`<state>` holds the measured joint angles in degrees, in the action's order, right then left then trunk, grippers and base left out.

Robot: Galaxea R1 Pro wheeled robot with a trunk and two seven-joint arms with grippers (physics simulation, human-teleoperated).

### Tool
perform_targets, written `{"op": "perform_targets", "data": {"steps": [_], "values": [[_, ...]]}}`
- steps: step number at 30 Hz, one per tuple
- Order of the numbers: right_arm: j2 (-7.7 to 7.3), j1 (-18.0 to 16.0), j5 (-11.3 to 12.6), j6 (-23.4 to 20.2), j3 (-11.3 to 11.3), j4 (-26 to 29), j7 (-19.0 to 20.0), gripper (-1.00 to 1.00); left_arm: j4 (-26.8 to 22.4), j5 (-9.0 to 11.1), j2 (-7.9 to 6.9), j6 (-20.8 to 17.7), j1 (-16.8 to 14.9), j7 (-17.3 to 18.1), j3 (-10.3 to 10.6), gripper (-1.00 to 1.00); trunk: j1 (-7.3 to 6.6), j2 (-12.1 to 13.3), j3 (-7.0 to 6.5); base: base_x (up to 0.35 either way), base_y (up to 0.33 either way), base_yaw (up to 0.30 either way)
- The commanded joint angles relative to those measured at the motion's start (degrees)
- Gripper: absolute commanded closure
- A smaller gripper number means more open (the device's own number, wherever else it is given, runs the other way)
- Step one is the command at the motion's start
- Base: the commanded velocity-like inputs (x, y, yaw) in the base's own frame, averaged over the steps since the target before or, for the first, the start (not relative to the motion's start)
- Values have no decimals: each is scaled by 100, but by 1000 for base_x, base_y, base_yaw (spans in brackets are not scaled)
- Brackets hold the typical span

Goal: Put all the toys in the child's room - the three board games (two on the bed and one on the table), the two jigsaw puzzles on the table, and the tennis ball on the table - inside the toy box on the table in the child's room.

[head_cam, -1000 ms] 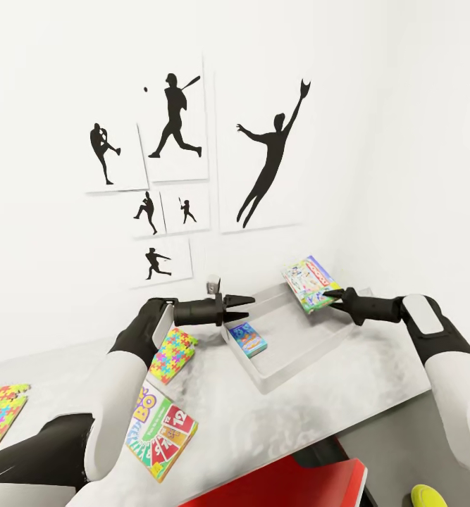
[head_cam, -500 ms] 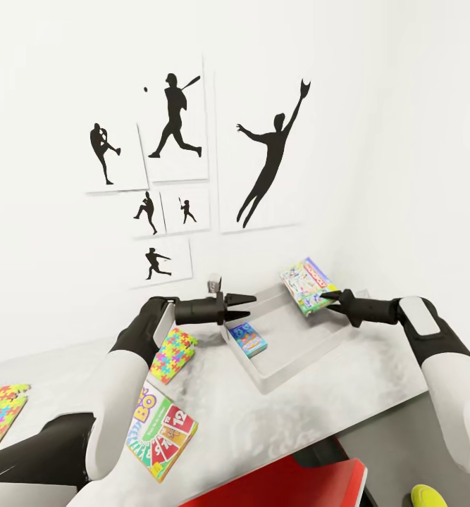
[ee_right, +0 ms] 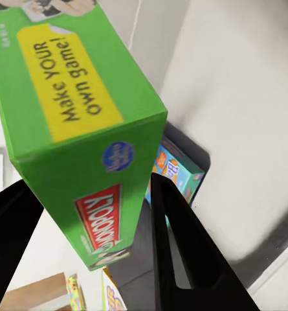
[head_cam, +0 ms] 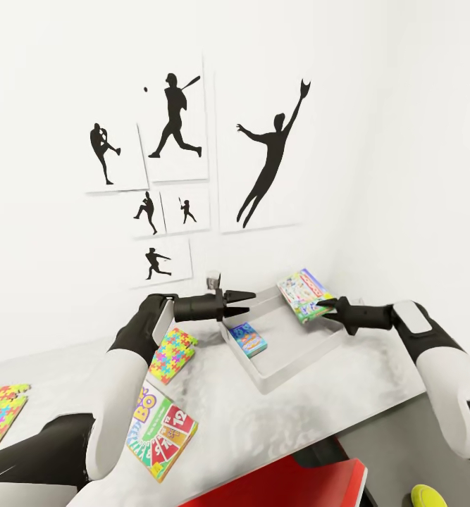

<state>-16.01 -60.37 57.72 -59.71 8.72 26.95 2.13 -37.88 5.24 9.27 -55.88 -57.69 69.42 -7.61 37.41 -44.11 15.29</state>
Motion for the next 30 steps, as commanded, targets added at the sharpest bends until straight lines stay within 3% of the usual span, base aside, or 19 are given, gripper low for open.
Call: {"op": "perform_targets", "data": {"steps": [1, 8, 13, 24, 30], "values": [[15, -139, -14, -29, 28, -235, 19, 100, 0, -14, 5, -37, -5, 19, -21, -100, 1, -7, 8, 0, 0, 0], [41, -584, -41, -29, -129, -804, 1, 100, 0, -14, 5, -31, -5, 19, -16, -100, 1, -7, 8, 0, 0, 0], [40, -892, -58, -29, -633, -1129, -2, 100, 0, -14, 2, -28, -5, 19, -16, -100, 1, -7, 8, 0, 0, 0], [23, -889, -83, -29, -721, -1151, 6, 100, 0, 18, -10, -28, -7, 19, -27, -100, 1, -7, 8, 0, 0, 0], [-22, -869, -65, -29, -1017, -1125, 15, 100, -38, 871, -15, -257, -45, -8, 5, -100, 1, -7, 8, 0, 0, 0]]}}
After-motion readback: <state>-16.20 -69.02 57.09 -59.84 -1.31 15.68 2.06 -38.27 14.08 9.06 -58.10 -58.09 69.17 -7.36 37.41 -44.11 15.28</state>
